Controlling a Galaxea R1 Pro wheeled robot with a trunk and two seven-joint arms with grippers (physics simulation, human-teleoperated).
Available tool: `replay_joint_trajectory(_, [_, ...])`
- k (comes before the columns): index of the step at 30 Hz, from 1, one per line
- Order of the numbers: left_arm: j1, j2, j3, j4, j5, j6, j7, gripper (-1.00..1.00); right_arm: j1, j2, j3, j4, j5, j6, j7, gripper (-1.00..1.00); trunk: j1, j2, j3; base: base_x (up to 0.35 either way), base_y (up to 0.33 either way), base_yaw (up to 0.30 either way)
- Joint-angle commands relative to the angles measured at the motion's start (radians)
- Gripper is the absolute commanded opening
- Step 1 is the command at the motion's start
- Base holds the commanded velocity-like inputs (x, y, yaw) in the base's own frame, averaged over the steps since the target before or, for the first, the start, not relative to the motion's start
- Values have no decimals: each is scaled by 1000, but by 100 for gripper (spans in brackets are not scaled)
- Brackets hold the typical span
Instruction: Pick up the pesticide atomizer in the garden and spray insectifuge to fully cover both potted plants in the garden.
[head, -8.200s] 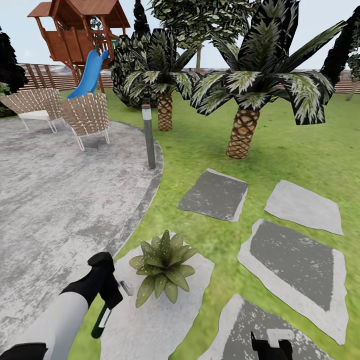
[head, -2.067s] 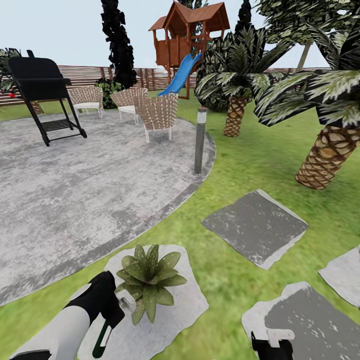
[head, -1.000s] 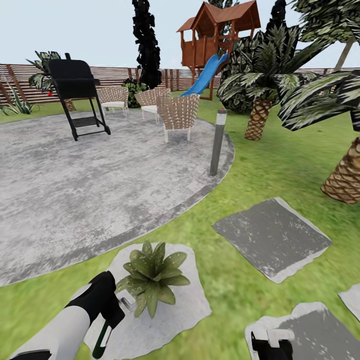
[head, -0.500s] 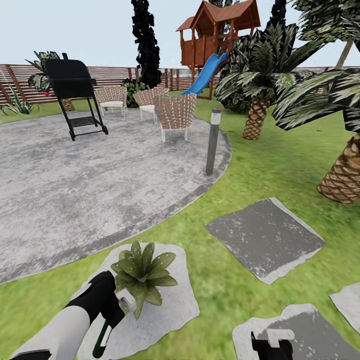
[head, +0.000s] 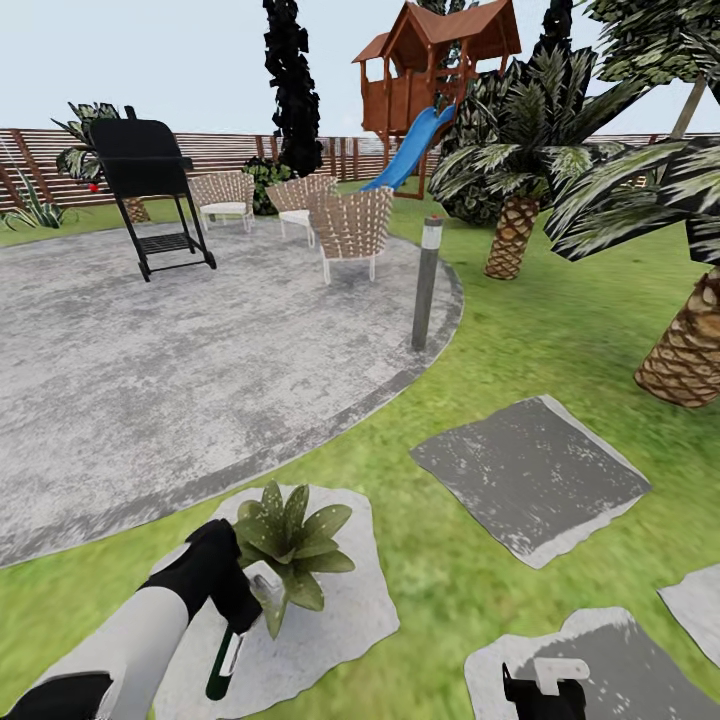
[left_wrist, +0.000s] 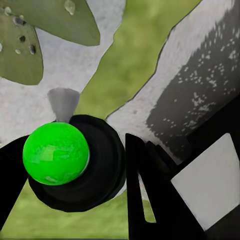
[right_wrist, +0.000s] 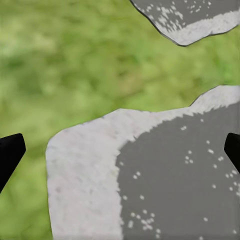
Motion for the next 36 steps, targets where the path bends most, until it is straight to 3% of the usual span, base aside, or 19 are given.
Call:
replay_joint_trajectory(1, [-1,3,5,-1,-3,9,-6,-100,-1,0,-6,2,10,-4,-4,100,0,0,-1,0,0,0])
replay_joint_trajectory(5, [0,10,5,-1,-4,8,-7,-100,-1,0,-6,2,10,-4,-4,100,0,0,-1,0,0,0])
replay_joint_trajectory(9, [10,40,4,-1,-2,8,-7,-100,-1,-3,-6,2,10,-4,-4,100,0,0,-1,0,0,0])
replay_joint_trajectory(17, [12,30,4,-1,-2,8,-3,-100,-1,-3,-5,0,10,-5,-4,100,0,0,-1,0,0,16])
replay_joint_trajectory(29, [12,27,6,-1,-2,8,-3,-100,-1,-3,-6,0,10,-5,-4,100,0,0,-1,5,-2,207])
replay_joint_trajectory(36, [12,27,7,-1,-2,8,-3,-100,-1,-10,-6,-1,12,-6,-4,100,0,0,-1,135,-208,5])
